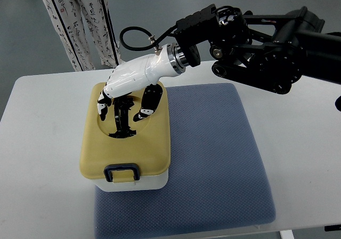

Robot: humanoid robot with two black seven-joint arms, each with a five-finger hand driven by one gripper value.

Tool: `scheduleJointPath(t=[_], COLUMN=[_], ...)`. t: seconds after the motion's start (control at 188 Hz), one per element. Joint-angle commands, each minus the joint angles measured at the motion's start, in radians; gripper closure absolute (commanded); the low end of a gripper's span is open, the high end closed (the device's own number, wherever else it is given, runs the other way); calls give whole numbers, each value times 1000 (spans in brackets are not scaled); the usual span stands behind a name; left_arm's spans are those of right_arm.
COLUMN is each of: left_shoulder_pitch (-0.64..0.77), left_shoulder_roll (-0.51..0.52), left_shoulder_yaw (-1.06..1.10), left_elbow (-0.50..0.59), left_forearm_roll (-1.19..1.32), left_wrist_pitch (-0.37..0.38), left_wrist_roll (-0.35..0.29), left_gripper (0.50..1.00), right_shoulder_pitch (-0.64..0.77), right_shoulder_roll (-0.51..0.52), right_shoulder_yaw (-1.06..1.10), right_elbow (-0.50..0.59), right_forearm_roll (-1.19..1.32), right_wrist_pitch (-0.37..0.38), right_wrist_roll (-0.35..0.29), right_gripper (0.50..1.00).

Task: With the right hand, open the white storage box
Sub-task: 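Lower the right hand and close its fingers around the black lid handle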

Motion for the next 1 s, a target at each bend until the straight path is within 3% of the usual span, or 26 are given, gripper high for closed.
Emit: scheduleJointPath(t=[0.0, 0.298, 0.41, 0.485, 0.996], left_shoulder_pitch=[0, 0, 1, 0, 0], left_shoulder_roll=[0, 0, 0, 0, 0], left_shoulder_yaw=[0, 0, 0, 0, 0], left_elbow=[1, -1, -1, 1, 1], left_forearm_roll=[0, 0, 0, 0, 0], left_wrist_pitch=[0, 0, 0, 0, 0], left_wrist_roll=[1, 0, 0, 0, 0], left_gripper=[500, 500, 500, 500, 500], right_shoulder_pitch=[0, -12, -14, -14, 9], right_shoulder_roll=[0, 3, 3, 3, 12], right_shoulder_yaw=[0, 0, 0, 0, 63], right_elbow=[0, 0, 0, 0, -2], right_forearm_roll=[0, -3, -4, -3, 19], right_wrist_pitch=[0, 2, 3, 3, 6], right_wrist_roll=[2, 0, 0, 0, 12], right_gripper=[846, 854, 955, 991, 1000])
